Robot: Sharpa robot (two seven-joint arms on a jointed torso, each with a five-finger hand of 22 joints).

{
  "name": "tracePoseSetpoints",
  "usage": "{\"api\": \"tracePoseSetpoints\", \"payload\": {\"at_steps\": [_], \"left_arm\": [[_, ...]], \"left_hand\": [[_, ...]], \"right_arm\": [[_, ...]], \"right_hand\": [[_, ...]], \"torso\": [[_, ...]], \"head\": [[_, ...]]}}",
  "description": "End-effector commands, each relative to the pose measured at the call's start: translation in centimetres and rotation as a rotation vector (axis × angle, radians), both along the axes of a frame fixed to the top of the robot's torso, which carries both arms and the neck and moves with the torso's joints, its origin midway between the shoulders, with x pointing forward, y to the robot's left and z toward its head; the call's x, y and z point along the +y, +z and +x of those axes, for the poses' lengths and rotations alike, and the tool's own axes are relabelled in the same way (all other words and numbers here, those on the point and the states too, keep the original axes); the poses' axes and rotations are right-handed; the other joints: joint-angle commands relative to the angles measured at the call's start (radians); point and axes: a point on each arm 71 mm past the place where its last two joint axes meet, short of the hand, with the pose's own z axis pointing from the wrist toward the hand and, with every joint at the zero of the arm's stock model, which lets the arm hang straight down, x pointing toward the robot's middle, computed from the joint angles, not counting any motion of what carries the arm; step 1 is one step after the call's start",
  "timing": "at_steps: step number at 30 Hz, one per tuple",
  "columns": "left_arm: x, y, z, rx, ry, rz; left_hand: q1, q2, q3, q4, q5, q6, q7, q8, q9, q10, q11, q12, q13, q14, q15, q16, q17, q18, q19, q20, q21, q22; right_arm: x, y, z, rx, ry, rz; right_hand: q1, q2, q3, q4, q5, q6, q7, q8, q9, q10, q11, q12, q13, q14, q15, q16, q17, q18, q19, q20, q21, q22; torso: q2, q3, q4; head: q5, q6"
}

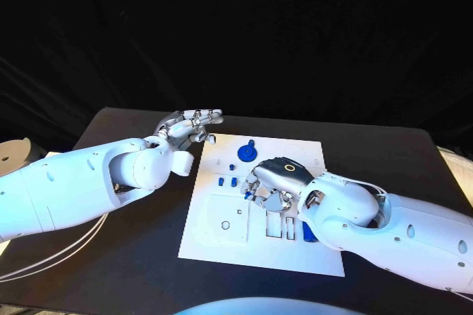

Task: Assemble the parts on the task board

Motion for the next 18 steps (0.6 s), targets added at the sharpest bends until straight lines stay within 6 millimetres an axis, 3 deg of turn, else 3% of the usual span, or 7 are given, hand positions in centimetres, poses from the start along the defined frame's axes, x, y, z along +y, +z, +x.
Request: {"api": "tracePoseSetpoints", "payload": {"at_steps": [1, 18], "left_arm": [[-0.3, 0.1, -0.1, -0.003, -0.019, -0.015], [-0.4, 0.2, -0.2, -0.002, -0.023, -0.017]], "left_hand": [[-0.006, -0.001, -0.007, 0.001, -0.004, -0.002, 0.002, 0.005, 0.0, -0.003, -0.001, 0.007, 0.0, -0.006, -0.001, 0.001, -0.001, 0.017, -0.003, 0.0, -0.006, -0.002], [-0.007, -0.001, -0.007, 0.001, -0.004, -0.002, 0.002, 0.004, 0.0, -0.003, -0.001, 0.007, 0.0, -0.006, 0.0, 0.001, -0.001, 0.017, -0.003, 0.0, -0.006, -0.002]], "right_arm": [[0.5, -0.7, -0.4, 0.022, 0.038, -0.01], [1.3, -2.4, -0.3, 0.069, 0.045, -0.055]], "right_hand": [[-0.003, 0.002, 0.007, 0.001, 0.005, 0.0, 0.005, 0.001, 0.001, 0.002, 0.003, 0.003, 0.001, 0.029, -0.006, 0.006, 0.002, -0.013, -0.007, 0.001, 0.006, 0.001], [-0.005, 0.001, 0.007, 0.0, 0.006, -0.001, 0.007, 0.001, 0.002, 0.0, 0.004, 0.003, 0.001, 0.028, -0.005, 0.009, 0.006, -0.013, -0.008, 0.002, 0.009, 0.003]], "torso": [[0.001, 0.0007, -0.0024], [0.0, 0.0014, -0.003]], "head": [[0.013, -0.005], [0.022, -0.013]]}}
